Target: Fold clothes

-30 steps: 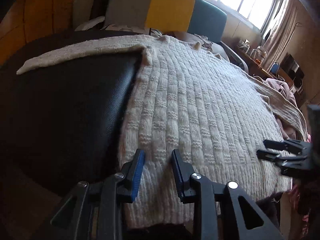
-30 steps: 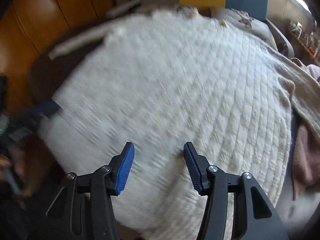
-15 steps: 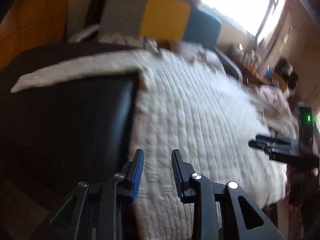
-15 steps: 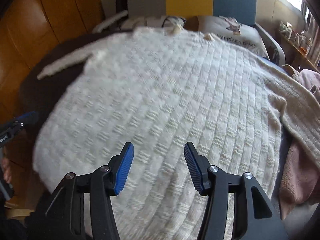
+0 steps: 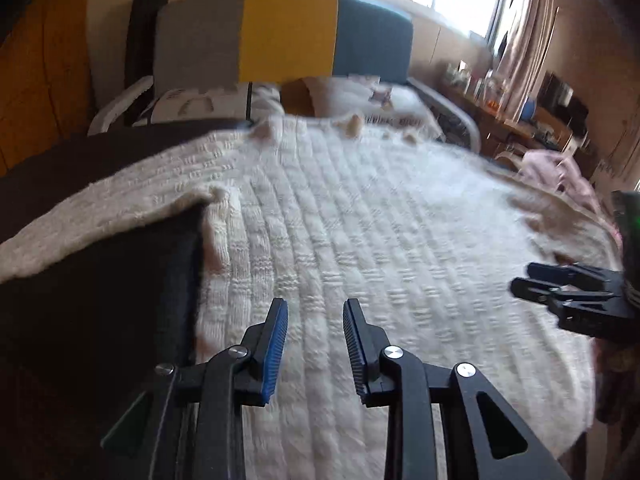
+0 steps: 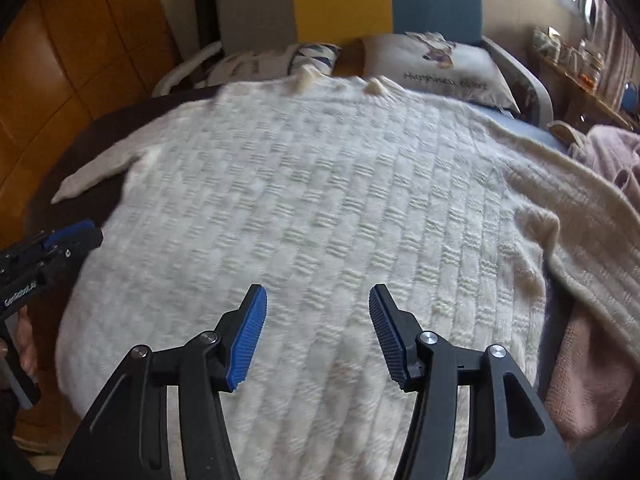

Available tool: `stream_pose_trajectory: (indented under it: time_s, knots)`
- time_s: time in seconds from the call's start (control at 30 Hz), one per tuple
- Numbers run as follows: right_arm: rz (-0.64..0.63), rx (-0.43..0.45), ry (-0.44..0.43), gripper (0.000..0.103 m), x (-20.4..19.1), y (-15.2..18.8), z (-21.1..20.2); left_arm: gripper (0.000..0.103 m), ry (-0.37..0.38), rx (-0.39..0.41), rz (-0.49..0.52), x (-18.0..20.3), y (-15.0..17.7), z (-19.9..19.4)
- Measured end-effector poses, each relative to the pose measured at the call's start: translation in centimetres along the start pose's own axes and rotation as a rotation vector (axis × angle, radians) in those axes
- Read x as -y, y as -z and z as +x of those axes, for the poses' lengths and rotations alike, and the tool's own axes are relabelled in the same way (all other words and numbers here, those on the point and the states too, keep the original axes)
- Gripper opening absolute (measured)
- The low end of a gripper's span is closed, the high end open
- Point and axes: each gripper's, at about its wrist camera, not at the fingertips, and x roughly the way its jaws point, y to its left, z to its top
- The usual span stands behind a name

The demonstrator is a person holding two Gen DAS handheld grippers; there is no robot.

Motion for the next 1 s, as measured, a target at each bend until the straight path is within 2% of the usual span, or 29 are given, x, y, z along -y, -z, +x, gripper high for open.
stream_pose_trajectory:
  time_s: [0.03, 0.07, 0.13, 0.27, 0.3, 0.37, 0.47, 0.63, 0.77, 0.83, 0.93, 1.0]
  knots:
    - [0.016, -0.048, 0.036, 0.057, 0.9, 0.5, 1.3, 0.030, -0.033, -0.038, -0.002, -0.5, 0.1, 1.4]
    - [0.027, -0.067, 0.034, 0.057, 1.5, 1.1, 2.0, 0.031, -0.031, -0.020, -0.002, -0.8, 0.3, 1.6]
    - [0.012, -0.027, 0.009, 0.057, 1.6, 1.5, 1.6, 0.031, -0.014, -0.010, -0.008, -0.8, 0.2, 0.8]
    - [0.105, 0.018, -0.089, 0.057, 3.0, 1.1, -0.7, 0.030, 0.054, 0.038, -0.010, 0.3, -1.0, -0.8]
    - [0.119, 0.030, -0.108, 0.057, 3.2, 1.1, -0.9, 0.030, 0.032, 0.031, 0.020, 1.4, -1.0, -0.3]
    - [0.100, -0.021, -0.065, 0.057, 3.2, 1.5, 0.7, 0.031, -0.012, 0.014, 0.074, 2.7, -0.6, 0.9]
    - [0.086, 0.004, -0.072, 0.057, 3.1, 2.2, 0.8, 0.031, -0.061, -0.015, 0.138, 4.0, -0.1, 2.0]
    - [0.206, 0.088, -0.161, 0.057, 6.2, 3.2, -3.6, 0.030, -0.001, -0.001, 0.044, 3.8, -0.8, 0.5]
    - [0.450, 0.251, -0.195, 0.057, 12.9, 6.4, -10.0, 0.030, 0.071, 0.014, -0.001, 5.6, -1.8, -0.1]
    - [0.588, 0.311, -0.205, 0.058, 16.6, 8.7, -12.5, 0.030, 0.077, 0.015, 0.039, 7.6, -2.0, 0.1]
    - [0.801, 0.450, -0.169, 0.059, 22.4, 13.5, -17.5, 0.030, 0.123, -0.006, 0.091, 10.9, -2.0, 0.5]
    - [0.943, 0.540, -0.146, 0.069, 25.5, 17.1, -20.0, 0.030, 0.160, -0.009, 0.137, 13.6, -1.6, 0.3]
